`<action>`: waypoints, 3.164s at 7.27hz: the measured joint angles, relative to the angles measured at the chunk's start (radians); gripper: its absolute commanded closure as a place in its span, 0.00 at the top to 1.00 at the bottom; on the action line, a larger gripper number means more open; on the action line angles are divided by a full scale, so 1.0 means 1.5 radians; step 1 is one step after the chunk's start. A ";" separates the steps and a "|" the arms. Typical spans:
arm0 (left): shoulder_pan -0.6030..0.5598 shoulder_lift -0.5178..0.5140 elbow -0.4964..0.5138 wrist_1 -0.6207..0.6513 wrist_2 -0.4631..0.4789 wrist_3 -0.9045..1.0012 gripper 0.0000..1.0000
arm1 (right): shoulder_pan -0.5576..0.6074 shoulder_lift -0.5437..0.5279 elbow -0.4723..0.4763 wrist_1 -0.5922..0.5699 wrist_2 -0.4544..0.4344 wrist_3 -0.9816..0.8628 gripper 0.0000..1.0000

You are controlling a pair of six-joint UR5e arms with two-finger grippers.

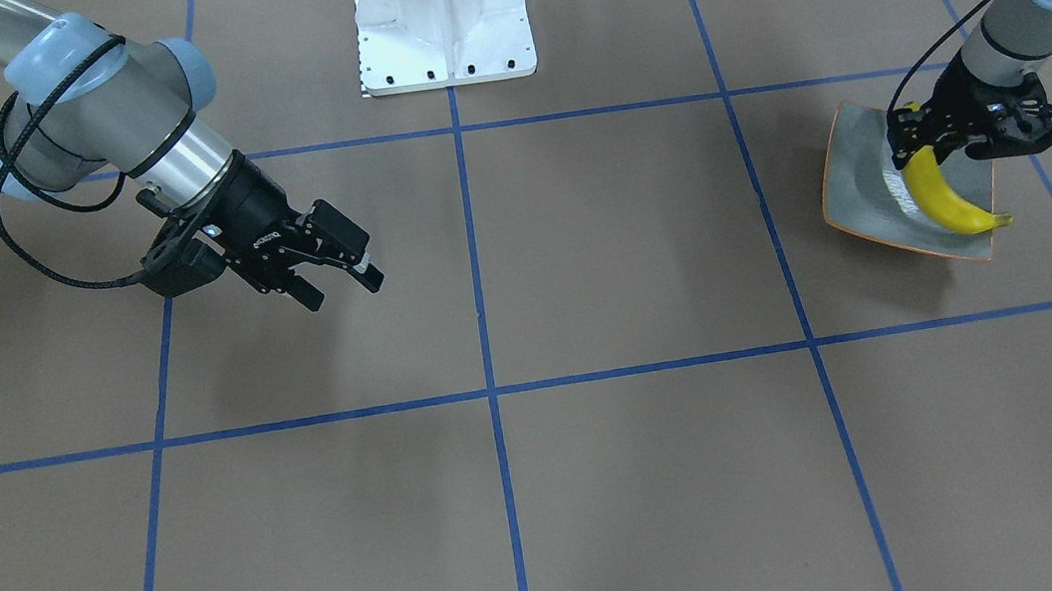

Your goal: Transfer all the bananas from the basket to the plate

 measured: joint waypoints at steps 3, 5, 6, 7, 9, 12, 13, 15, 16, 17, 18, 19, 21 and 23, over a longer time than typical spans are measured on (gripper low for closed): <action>0.000 -0.003 -0.003 0.000 -0.002 0.004 0.89 | 0.005 0.000 0.002 0.000 0.001 0.000 1.00; 0.000 -0.016 -0.011 0.001 -0.008 0.003 0.89 | 0.032 -0.026 0.010 0.001 0.020 -0.003 1.00; -0.001 -0.027 -0.017 0.003 -0.013 0.000 0.89 | 0.063 -0.055 0.012 0.001 0.055 -0.019 1.00; -0.001 -0.037 -0.020 0.004 -0.026 -0.005 0.92 | 0.114 -0.098 0.013 0.001 0.115 -0.079 1.00; -0.002 -0.048 -0.020 0.005 -0.043 -0.013 0.92 | 0.239 -0.207 0.009 -0.003 0.238 -0.262 1.00; -0.002 -0.052 -0.019 0.005 -0.047 -0.031 0.99 | 0.384 -0.358 -0.011 -0.056 0.303 -0.563 1.00; -0.002 -0.052 -0.018 0.005 -0.047 -0.038 0.99 | 0.420 -0.380 -0.014 -0.129 0.292 -0.684 1.00; -0.001 -0.055 -0.016 0.004 -0.046 -0.054 0.99 | 0.463 -0.390 -0.013 -0.280 0.212 -0.876 1.00; -0.001 -0.057 -0.016 0.003 -0.046 -0.060 0.99 | 0.469 -0.390 -0.011 -0.327 0.160 -0.917 1.00; 0.000 -0.059 -0.016 0.001 -0.046 -0.067 0.99 | 0.471 -0.392 -0.013 -0.353 0.127 -0.929 1.00; 0.000 -0.062 -0.016 0.000 -0.046 -0.073 0.99 | 0.472 -0.395 -0.019 -0.367 0.113 -0.918 0.98; 0.000 -0.064 -0.017 -0.001 -0.046 -0.077 0.99 | 0.470 -0.398 -0.027 -0.373 0.107 -0.862 0.99; 0.000 -0.065 -0.020 -0.002 -0.047 -0.079 0.99 | 0.464 -0.400 -0.041 -0.369 0.100 -0.749 1.00; 0.000 -0.065 -0.021 -0.002 -0.047 -0.080 0.99 | 0.459 -0.400 -0.056 -0.367 0.096 -0.742 0.98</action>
